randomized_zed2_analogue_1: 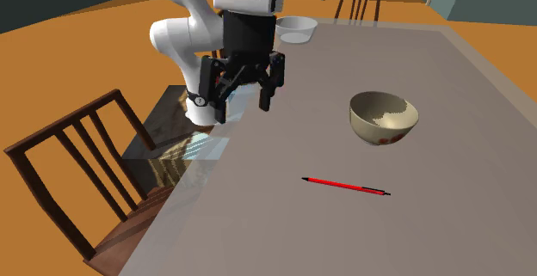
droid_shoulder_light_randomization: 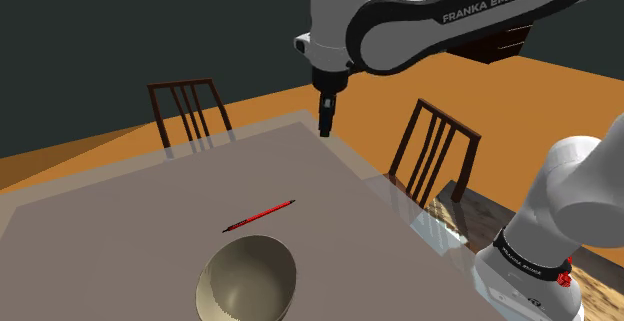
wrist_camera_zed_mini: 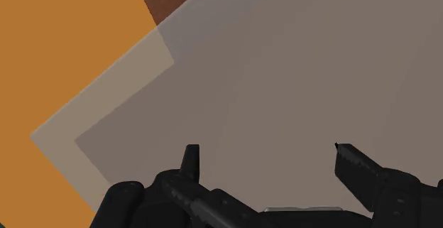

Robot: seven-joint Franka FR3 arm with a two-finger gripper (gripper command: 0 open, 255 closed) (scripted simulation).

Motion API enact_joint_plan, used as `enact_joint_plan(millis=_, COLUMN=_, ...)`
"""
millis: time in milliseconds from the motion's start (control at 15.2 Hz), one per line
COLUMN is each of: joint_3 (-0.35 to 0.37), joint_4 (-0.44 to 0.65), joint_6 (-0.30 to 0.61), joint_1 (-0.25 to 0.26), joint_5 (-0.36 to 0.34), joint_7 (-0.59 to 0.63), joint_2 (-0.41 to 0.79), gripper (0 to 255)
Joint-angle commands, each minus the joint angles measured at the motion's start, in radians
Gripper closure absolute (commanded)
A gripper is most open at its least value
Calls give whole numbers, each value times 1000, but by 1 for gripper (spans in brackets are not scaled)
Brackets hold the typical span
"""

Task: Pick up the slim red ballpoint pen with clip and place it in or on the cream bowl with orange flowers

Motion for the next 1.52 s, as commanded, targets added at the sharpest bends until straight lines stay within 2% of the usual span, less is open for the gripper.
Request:
enact_joint_plan(millis=0, joint_3=31, joint_4=21, joint_6=22, joint_1=19, joint_5=-30, joint_7=-9, joint_2=53, gripper=0)
enact_joint_plan(millis=396, joint_3=104, joint_4=66, joint_6=89, joint_1=69, joint_5=-143, joint_7=-39, joint_2=207, gripper=0)
enact_joint_plan(millis=924, joint_3=172, joint_4=116, joint_6=155, joint_1=155, joint_5=-329, joint_7=-60, joint_2=406, gripper=0)
enact_joint_plan(millis=1452, joint_3=151, joint_4=93, joint_6=231, joint_1=153, joint_5=-390, joint_7=-25, joint_2=471, gripper=0)
